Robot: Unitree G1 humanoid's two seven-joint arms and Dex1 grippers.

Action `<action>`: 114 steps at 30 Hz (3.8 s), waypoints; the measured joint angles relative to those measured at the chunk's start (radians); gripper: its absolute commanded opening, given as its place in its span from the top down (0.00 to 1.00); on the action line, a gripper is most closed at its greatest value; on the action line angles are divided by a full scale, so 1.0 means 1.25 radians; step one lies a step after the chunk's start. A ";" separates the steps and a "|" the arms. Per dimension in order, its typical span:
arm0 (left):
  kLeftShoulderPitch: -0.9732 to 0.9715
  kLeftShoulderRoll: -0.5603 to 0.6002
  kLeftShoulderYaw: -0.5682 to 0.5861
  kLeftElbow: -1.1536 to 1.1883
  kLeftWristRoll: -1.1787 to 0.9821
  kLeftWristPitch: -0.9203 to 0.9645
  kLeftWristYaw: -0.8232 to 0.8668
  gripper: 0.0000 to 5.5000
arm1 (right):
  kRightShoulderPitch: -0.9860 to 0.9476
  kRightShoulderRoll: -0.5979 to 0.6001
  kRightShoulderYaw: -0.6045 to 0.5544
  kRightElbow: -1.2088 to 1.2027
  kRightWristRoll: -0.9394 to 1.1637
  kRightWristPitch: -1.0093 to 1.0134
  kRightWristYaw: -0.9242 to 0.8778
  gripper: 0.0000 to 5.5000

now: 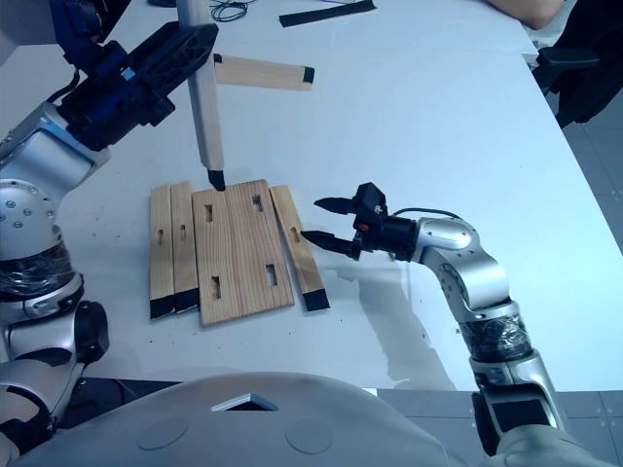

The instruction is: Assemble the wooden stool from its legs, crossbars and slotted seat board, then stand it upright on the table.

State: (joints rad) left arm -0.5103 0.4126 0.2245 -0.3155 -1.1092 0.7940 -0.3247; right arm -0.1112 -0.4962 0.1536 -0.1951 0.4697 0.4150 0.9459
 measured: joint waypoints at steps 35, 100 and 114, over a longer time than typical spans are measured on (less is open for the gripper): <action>-0.054 -0.145 0.004 0.049 0.022 -0.035 0.158 0.59 | -0.123 0.278 0.004 0.050 0.076 0.113 -0.198 0.39; 0.072 0.020 0.001 -0.052 0.035 0.049 0.010 0.59 | -0.145 0.179 -0.072 0.036 0.052 0.050 -0.177 0.39; 0.042 0.023 0.035 -0.032 0.016 0.031 -0.005 0.59 | -0.107 0.135 -0.074 -0.004 0.097 0.115 -0.133 0.39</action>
State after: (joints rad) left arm -0.4572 0.4409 0.2679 -0.3550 -1.0894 0.8329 -0.3305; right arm -0.2449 -0.3271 0.0615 -0.2004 0.5906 0.5584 0.7799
